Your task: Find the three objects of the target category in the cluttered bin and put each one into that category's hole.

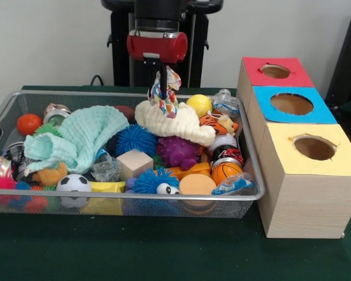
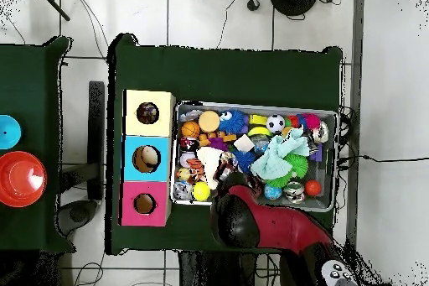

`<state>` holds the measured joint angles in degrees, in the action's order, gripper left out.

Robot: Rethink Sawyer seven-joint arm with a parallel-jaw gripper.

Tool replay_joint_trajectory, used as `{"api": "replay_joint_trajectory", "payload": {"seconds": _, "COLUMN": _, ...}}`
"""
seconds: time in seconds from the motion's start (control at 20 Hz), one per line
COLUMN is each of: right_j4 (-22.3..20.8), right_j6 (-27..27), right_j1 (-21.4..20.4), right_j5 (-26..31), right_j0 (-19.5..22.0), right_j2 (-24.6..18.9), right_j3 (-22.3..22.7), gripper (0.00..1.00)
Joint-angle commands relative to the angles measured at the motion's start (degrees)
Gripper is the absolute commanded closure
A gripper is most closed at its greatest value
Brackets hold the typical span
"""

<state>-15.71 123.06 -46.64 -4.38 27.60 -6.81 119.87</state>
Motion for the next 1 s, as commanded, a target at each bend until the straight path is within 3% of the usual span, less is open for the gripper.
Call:
{"api": "replay_joint_trajectory", "payload": {"seconds": 0.05, "right_j4": 6.6, "right_j6": 9.6, "right_j1": -4.0, "right_j5": 5.8, "right_j0": -1.8, "right_j2": -5.8, "right_j3": -0.8, "gripper": 1.0}}
{"api": "replay_joint_trajectory", "payload": {"seconds": 0.45, "right_j4": 14.3, "right_j6": 9.9, "right_j1": -2.3, "right_j5": 6.9, "right_j0": -9.1, "right_j2": -1.6, "right_j3": -5.6, "gripper": 1.0}}
{"api": "replay_joint_trajectory", "payload": {"seconds": 0.75, "right_j4": 20.7, "right_j6": 10.4, "right_j1": 2.2, "right_j5": 6.3, "right_j0": -16.2, "right_j2": 4.1, "right_j3": -9.5, "gripper": 1.0}}
{"api": "replay_joint_trajectory", "payload": {"seconds": 1.0, "right_j4": 25.2, "right_j6": 10.2, "right_j1": 4.4, "right_j5": 7.4, "right_j0": -18.8, "right_j2": 6.2, "right_j3": -12.0, "gripper": 1.0}}
